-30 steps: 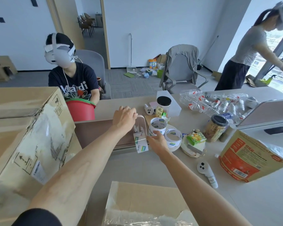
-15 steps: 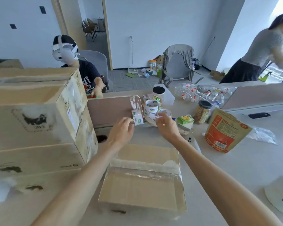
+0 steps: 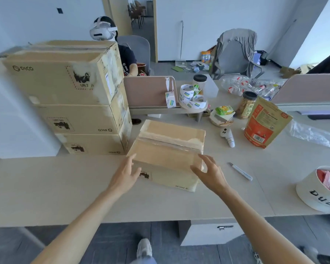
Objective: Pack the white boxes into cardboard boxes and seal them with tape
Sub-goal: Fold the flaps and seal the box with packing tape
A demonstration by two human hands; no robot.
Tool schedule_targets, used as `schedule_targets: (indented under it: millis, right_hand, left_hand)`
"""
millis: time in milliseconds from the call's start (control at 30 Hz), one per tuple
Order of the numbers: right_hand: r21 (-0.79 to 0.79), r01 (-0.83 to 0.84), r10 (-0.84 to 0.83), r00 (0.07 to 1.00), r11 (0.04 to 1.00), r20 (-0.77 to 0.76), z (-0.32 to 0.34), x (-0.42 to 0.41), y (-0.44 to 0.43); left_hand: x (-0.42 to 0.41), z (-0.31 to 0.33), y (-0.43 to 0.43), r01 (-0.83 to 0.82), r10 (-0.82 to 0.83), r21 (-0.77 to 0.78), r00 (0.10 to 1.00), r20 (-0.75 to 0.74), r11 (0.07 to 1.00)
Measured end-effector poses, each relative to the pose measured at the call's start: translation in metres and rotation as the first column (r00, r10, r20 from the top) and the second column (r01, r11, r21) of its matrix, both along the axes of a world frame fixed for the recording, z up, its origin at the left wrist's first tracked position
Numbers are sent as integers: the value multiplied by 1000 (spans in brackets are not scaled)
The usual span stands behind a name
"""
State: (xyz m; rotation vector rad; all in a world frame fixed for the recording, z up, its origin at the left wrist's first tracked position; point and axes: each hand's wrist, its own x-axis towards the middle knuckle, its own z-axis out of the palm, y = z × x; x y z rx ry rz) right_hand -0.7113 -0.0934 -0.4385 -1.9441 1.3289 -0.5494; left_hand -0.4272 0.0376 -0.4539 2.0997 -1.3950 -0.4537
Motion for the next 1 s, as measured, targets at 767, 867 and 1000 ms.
schedule_targets:
  millis: [767,867,1000]
  right_hand:
    - [474,336,-452,879,814,154,-99,42,10]
    - [479,375,-514,834,794,200,-89,45,14]
    - [476,348,-506,824,808,255,-72,42,20]
  left_hand:
    - [93,-88,-69,74,46,172,796,-604,982]
    - [87,-82,-66,42,55,132,754,-655,990]
    - [76,-64,-56,23,35,78,745,-666,997]
